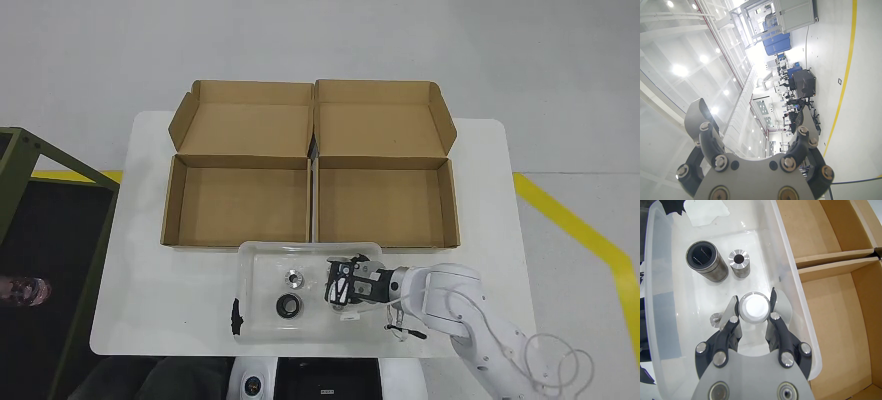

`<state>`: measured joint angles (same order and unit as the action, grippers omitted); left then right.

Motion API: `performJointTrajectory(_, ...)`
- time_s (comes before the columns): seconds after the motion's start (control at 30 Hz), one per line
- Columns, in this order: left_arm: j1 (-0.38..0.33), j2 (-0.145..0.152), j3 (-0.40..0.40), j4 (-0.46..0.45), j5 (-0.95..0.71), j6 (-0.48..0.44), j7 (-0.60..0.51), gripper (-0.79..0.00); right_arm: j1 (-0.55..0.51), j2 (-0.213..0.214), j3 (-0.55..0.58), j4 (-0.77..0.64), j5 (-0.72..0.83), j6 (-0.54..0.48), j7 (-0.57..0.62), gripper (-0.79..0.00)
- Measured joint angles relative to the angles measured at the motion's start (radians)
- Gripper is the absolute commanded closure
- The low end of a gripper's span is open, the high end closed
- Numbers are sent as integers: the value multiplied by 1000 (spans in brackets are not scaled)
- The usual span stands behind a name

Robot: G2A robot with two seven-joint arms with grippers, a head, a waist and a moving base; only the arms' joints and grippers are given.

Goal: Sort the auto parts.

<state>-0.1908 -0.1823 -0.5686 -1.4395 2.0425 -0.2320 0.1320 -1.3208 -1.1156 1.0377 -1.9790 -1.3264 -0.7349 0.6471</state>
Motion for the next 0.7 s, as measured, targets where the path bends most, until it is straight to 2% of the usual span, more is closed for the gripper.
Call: performJointTrajectory(0.7,0,0,0,0,0,0,0,-785,-43,24,75,-135,73,-66,-171,0)
